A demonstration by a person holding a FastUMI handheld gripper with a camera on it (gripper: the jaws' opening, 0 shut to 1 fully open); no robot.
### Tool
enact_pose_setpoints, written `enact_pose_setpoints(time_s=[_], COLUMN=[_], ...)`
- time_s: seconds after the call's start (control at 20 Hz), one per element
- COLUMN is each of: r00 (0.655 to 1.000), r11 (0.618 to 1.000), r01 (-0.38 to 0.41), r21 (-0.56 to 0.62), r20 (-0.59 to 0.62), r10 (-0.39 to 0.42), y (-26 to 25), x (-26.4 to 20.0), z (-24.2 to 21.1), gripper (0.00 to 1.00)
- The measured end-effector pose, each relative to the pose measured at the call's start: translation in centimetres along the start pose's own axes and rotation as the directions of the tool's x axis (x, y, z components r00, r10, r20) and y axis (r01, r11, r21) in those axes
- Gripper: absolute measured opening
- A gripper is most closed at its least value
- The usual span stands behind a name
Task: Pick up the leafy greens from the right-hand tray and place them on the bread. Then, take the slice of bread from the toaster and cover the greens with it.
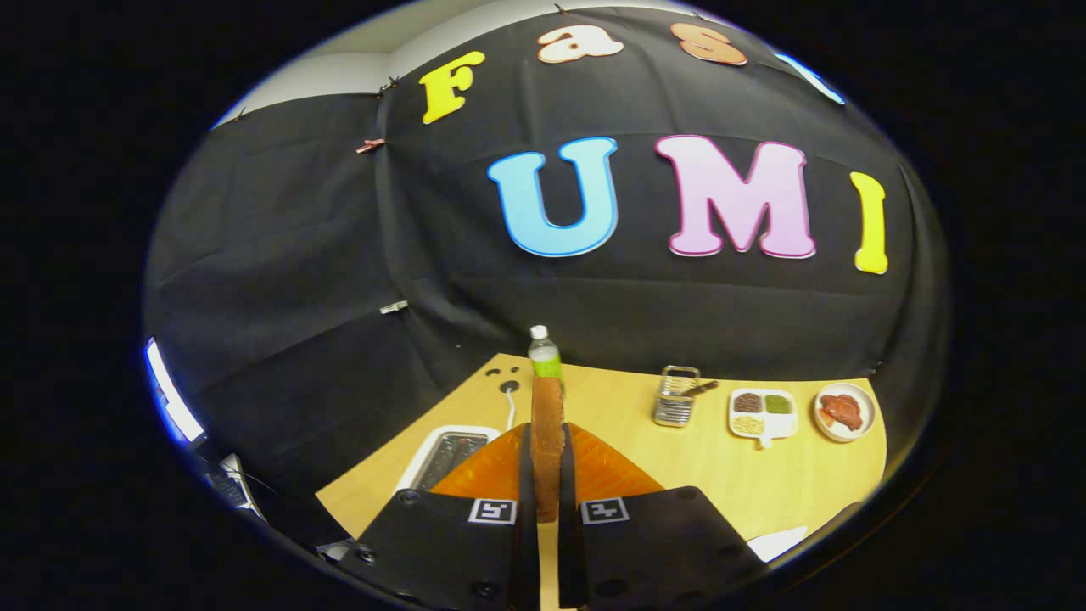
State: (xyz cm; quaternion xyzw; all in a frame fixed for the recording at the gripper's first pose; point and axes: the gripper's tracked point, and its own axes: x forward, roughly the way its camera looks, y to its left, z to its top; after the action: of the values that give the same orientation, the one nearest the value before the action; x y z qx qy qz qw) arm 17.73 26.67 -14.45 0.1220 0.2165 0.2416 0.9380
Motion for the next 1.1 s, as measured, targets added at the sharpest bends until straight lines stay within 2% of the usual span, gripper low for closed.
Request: enact_pose_setpoints(time_s=[0.25,0.4,0.55,0.7,0.85,1.0,1.05,1.1], r00=[0.993,0.987,0.989,0.994,0.992,0.981,0.973,0.965], r11=[0.993,0.982,0.958,0.918,0.856,0.762,0.751,0.76], r01=[0.105,0.106,0.081,0.058,0.1,0.178,0.215,0.25], r21=[0.051,0.153,0.276,0.392,0.507,0.622,0.624,0.6], r20=[-0.068,-0.133,-0.138,-0.11,-0.117,-0.173,-0.199,-0.219], r10=[-0.101,-0.086,-0.044,-0.015,-0.047,-0.089,-0.113,-0.145], y=[-7.1,-8.0,-7.2,-5.7,-7.2,-9.3,-10.1,-11.3], x=[-1.2,0.2,2.1,4.1,5.8,7.1,7.1,6.9], z=[-6.8,-12.2,-14.9,-15.3,-16.8,-20.5,-21.8,-23.2], gripper=[0.13,0.13,0.13,0.13,0.13,0.13,0.13,0.13])
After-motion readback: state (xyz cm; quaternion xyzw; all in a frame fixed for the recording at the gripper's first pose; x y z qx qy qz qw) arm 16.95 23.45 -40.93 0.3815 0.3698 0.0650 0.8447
